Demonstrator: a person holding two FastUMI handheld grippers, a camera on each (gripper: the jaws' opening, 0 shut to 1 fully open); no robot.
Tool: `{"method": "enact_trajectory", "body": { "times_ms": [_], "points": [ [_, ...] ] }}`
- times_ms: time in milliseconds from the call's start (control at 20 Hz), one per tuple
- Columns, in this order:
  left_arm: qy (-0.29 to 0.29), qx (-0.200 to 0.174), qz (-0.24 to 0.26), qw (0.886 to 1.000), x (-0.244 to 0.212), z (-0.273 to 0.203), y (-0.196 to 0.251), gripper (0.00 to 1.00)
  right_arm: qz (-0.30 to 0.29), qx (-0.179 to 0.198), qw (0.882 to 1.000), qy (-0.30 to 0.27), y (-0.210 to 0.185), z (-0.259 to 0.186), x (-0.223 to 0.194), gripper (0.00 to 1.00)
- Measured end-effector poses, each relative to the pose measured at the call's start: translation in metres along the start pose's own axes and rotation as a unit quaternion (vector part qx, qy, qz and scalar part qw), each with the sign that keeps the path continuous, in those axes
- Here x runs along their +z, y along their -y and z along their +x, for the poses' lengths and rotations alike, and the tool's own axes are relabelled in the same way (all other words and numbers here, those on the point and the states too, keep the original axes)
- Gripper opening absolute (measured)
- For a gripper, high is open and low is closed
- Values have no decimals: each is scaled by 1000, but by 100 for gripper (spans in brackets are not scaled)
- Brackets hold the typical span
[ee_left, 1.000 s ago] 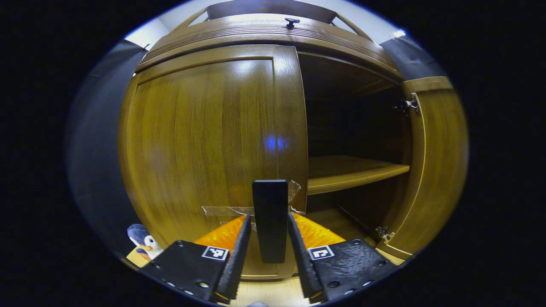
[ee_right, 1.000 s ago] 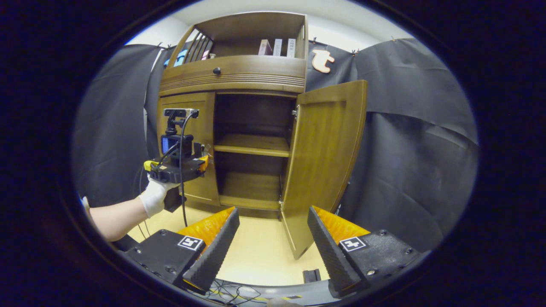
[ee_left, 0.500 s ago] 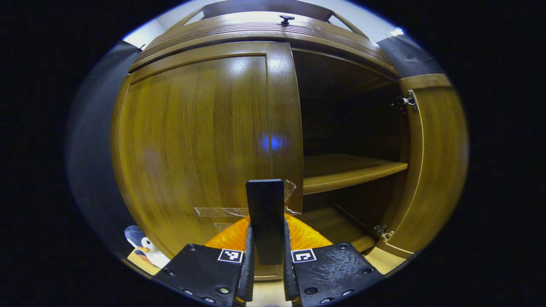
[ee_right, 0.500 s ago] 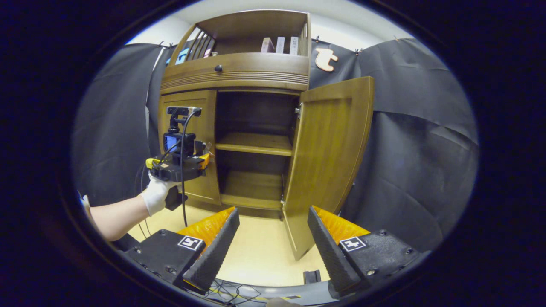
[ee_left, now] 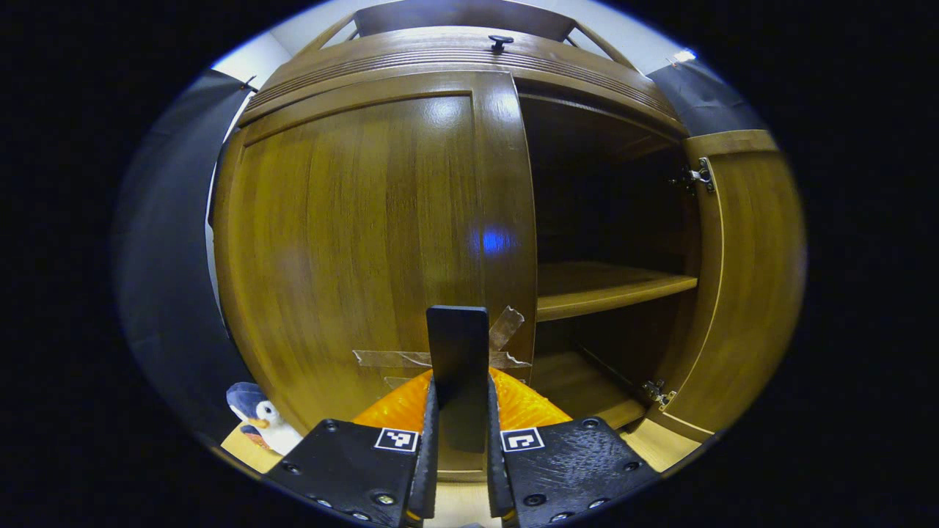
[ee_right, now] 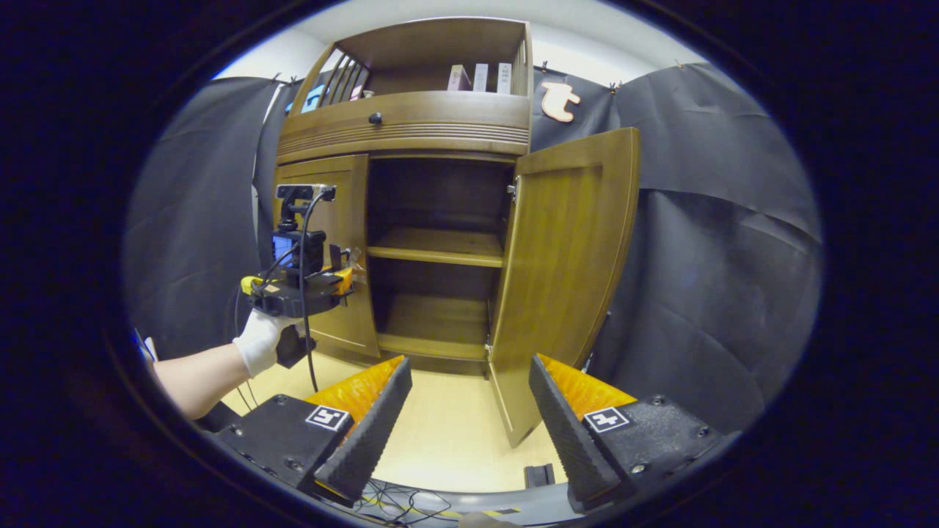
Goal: Open the right door of the double-door shoe cabinet with the right hand, and open the left door with the left hand.
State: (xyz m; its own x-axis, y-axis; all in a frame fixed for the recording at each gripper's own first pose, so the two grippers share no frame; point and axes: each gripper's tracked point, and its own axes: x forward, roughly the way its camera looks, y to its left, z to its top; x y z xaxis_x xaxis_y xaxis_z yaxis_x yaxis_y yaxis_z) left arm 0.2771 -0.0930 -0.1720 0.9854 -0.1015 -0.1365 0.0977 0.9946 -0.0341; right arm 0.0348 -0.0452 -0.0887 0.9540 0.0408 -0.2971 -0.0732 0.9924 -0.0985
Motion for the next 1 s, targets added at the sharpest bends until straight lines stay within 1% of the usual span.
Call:
{"method": "enact_trajectory", "body": {
  "times_ms": [100, 150, 200, 250, 350, 550, 650, 700, 1000],
  "points": [
    [-1, 4, 0, 1000, -1, -8, -2, 27, 0, 4, 1000, 2, -2, -1, 0, 100],
    [1, 6, 0, 1000, -1, -12, -2, 37, -1, 6, 1000, 2, -4, -2, 0, 100],
    [2, 8, 1, 1000, -1, -15, -3, 27, -1, 8, 1000, 2, -5, -2, -1, 100],
    [5, 15, 3, 1000, -1, -17, -5, 37, -1, 10, 1000, 2, -5, -3, -2, 100],
    [5, 22, -7, 1000, -1, -21, -4, 17, -1, 15, 1000, 0, -6, -2, -3, 100],
    [1, 24, -8, 1000, -2, -22, -5, 17, -5, 22, 1000, 1, -4, -6, -4, 100],
    [-3, 35, -9, 999, -3, -23, -6, 17, -6, 22, 1000, -1, 2, -7, -5, 100],
    [-6, 40, -9, 999, -3, -18, -6, 9, -5, 22, 1000, -2, 4, -7, -6, 100],
    [-9, 53, -5, 999, -4, -24, -7, 10, -3, 27, 1000, -4, 16, -11, -10, 100]
  ]
}}
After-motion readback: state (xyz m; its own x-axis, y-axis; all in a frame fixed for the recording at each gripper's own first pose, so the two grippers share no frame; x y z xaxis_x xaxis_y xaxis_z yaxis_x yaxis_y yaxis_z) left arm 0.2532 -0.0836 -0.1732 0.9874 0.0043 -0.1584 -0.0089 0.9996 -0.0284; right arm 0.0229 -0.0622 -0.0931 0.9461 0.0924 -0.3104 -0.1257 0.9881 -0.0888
